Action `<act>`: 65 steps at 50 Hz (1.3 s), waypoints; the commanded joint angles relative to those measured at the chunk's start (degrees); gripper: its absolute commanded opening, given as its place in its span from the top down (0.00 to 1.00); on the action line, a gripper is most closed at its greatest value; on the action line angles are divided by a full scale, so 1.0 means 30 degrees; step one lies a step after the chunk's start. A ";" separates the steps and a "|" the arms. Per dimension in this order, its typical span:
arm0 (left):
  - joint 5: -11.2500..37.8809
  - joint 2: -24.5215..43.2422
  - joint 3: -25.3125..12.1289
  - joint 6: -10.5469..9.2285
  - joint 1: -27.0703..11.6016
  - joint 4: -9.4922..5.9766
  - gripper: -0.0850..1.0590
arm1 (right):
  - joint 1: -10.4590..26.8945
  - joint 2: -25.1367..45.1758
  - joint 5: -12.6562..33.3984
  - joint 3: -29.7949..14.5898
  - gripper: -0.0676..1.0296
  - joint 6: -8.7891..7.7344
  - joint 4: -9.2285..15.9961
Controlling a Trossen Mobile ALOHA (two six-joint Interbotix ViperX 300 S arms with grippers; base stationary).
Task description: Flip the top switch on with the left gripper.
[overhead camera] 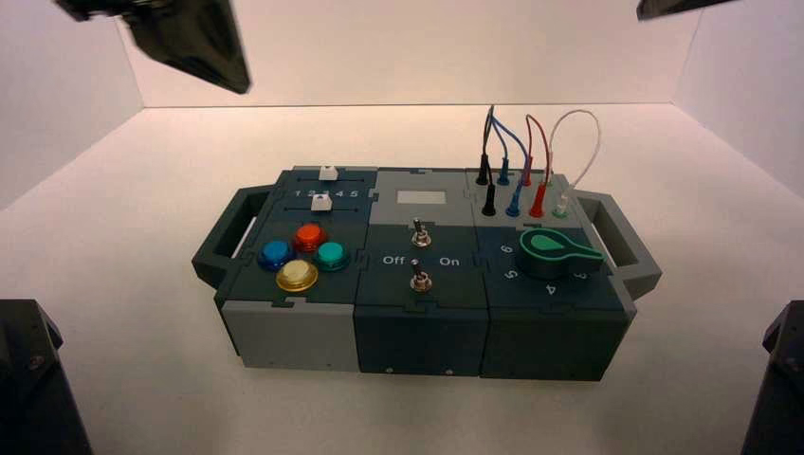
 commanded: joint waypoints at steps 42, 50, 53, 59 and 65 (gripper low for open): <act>0.1523 0.7061 -0.4365 -0.5508 -0.5361 -0.0059 0.95 | 0.5215 0.0469 0.2695 -0.0205 0.96 -0.0469 0.1318; 0.2197 0.9111 -0.5537 -0.5742 -0.5801 -0.0059 0.95 | 0.4951 0.1465 0.2695 -0.0176 0.96 -0.0029 0.1348; 0.2227 0.9170 -0.5596 -0.5771 -0.5830 -0.0059 0.95 | 0.4834 0.2227 0.2695 -0.0146 0.96 0.0117 0.1377; 0.2285 0.9082 -0.5566 -0.5801 -0.5801 -0.0059 0.95 | 0.4746 0.4131 0.2695 -0.0322 0.96 0.0176 0.1406; 0.2256 0.8672 -0.5508 -0.5801 -0.5801 0.0000 0.95 | 0.4395 0.6387 0.2725 -0.0938 0.96 0.0088 0.1260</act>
